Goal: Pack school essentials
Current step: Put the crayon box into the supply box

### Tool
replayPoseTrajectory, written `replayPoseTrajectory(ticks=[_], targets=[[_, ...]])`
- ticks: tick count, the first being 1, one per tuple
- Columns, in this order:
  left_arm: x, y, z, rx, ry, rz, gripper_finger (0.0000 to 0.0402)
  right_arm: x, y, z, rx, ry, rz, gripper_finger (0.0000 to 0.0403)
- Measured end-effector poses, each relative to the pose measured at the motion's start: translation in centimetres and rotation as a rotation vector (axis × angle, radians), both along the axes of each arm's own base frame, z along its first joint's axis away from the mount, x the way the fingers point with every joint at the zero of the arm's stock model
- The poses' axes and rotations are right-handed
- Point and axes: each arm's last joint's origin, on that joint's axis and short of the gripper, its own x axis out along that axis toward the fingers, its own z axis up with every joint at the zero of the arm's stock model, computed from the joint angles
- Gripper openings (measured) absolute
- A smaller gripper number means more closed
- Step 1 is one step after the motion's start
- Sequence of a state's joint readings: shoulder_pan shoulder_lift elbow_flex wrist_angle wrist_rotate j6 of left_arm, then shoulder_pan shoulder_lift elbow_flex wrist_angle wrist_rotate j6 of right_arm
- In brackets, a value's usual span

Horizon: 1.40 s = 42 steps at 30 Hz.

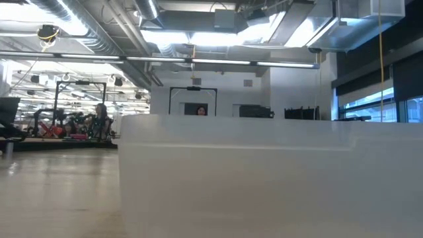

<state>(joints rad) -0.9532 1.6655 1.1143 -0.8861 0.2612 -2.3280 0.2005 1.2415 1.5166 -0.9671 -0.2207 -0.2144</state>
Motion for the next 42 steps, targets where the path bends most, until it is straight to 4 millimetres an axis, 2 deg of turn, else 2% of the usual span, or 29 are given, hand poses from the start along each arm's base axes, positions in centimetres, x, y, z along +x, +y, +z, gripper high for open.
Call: replayPoseTrajectory(ticks=[5, 9, 14, 19, 28, 38, 42], targets=[[0.5, -0.1, -1.0, 0.01, 0.034, 0.012, 0.0367, 0.0, 0.0, 0.0, 0.0, 0.0, 0.0, 0.009], [0.8, -0.2, -1.7, 0.026, 0.056, 0.018, 0.0396, 0.0, 0.0, 0.0, 0.0, -0.002, 0.0, 0.009], [1.0, -0.4, -2.6, 0.035, 0.082, 0.022, 0.0398, 0.0, 0.0, 0.0, 0.001, -0.007, 0.0, 0.009], [1.7, -0.3, -3.2, 0.067, 0.028, 0.035, 0.0399, 0.0, 0.0, 0.0, 0.001, -0.007, 0.0, 0.009], [2.4, 0.1, -3.3, 0.116, -0.048, 0.055, 0.0399, 0.0, 0.0, 0.0, 0.001, -0.006, 0.0, 0.009], [4.6, 1.9, -3.2, 0.122, -0.105, -0.025, 0.0398, 0.0, 0.0, 0.0, 0.001, -0.006, 0.0, 0.009], [4.9, 2.4, -2.8, 0.123, -0.126, -0.006, 0.0399, 0.0, 0.0, 0.0, 0.001, -0.006, 0.0, 0.009]])
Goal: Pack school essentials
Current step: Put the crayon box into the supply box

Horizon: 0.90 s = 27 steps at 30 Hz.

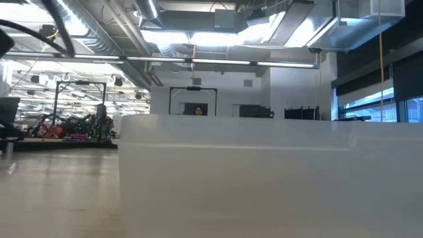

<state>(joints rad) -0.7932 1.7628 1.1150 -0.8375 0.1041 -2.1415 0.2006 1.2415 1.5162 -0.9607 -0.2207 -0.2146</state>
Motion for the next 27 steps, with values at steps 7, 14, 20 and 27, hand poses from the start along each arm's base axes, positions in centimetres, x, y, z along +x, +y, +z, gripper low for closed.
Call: replayPoseTrajectory(ticks=[7, 14, 20, 27], targets=[[-1.0, 0.0, 1.1, -0.009, 0.016, 0.027, 0.0398, 0.0, 0.0, 0.0, 0.0, 0.0, 0.0, 0.009], [-2.4, -0.7, 1.1, 0.022, 0.049, 0.048, 0.0398, 0.0, 0.0, 0.0, 0.0, 0.0, 0.0, 0.009], [-2.7, -1.0, 1.1, 0.046, 0.031, 0.067, 0.0398, 0.0, 0.0, 0.0, 0.0, 0.0, -0.001, 0.009], [-2.8, -0.9, 1.0, 0.071, 0.023, 0.064, 0.0397, 0.0, 0.0, 0.0, 0.0, 0.0, 0.0, 0.009]])
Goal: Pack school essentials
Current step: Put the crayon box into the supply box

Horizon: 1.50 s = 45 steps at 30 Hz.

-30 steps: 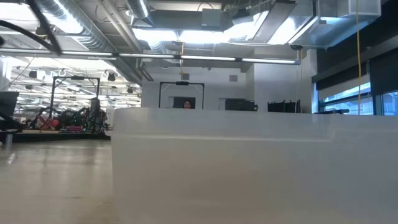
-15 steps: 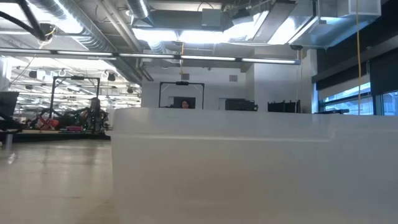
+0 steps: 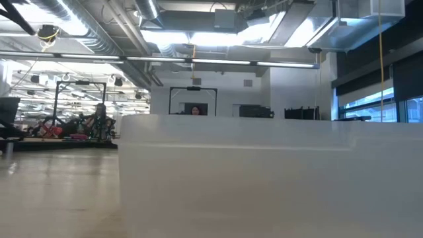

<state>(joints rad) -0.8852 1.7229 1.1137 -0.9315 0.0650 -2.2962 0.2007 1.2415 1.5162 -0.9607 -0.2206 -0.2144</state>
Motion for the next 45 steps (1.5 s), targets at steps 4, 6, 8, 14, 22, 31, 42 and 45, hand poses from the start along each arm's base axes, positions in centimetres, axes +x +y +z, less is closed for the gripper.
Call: replayPoseTrajectory(ticks=[4, 6, 8, 14, 22, 31, 42, 45], targets=[[-0.1, 0.1, -0.2, 0.009, -0.002, 0.001, 0.0397, 0.0, 0.0, 0.0, 0.0, 0.0, 0.0, 0.009], [-0.2, 0.2, -0.5, 0.017, -0.006, 0.003, 0.0398, 0.0, 0.0, 0.0, 0.0, 0.0, 0.0, 0.009], [-0.2, 0.3, -1.1, 0.009, -0.018, 0.003, 0.0399, 0.0, 0.0, 0.0, 0.0, 0.0, 0.0, 0.009], [-0.5, 0.7, -2.6, -0.007, -0.045, 0.003, 0.0399, 0.0, 0.0, 0.0, 0.0, 0.0, 0.0, 0.009], [-0.8, 1.1, -3.4, 0.013, -0.047, -0.01, 0.0398, 0.0, 0.0, 0.0, 0.0, 0.0, 0.0, 0.009], [-0.9, 1.2, -3.5, 0.027, -0.055, -0.081, 0.0397, 0.0, 0.0, 0.0, 0.0, 0.0, 0.0, 0.009], [-0.9, 1.2, -3.5, 0.023, -0.053, -0.081, 0.0395, 0.0, 0.0, 0.0, 0.0, 0.0, 0.0, 0.009], [-0.9, 1.2, -3.5, 0.022, -0.052, -0.081, 0.0395, 0.0, 0.0, 0.0, 0.0, 0.0, 0.0, 0.009]])
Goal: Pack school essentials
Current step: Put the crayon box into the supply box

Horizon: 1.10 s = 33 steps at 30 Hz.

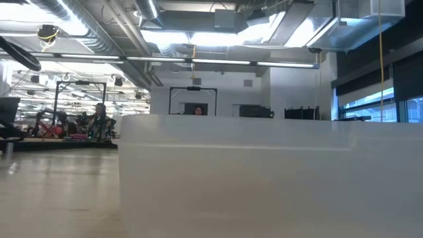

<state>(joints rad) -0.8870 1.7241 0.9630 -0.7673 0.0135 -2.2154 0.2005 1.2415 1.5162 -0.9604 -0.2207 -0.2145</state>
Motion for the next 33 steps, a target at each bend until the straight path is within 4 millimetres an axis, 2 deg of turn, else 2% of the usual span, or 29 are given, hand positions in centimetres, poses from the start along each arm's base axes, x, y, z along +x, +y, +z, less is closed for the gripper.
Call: replayPoseTrajectory(ticks=[22, 33], targets=[[0.18, 0.05, -0.54, 0.019, 0.015, -0.021, 0.0311, 0.0, 0.0, 0.0, 0.0, 0.0, 0.0, 0.009], [0.71, -0.15, -0.11, 0.032, -0.022, -0.021, 0.0305, 0.0, 0.0, 0.0, 0.0, 0.0, 0.0, 0.009]])
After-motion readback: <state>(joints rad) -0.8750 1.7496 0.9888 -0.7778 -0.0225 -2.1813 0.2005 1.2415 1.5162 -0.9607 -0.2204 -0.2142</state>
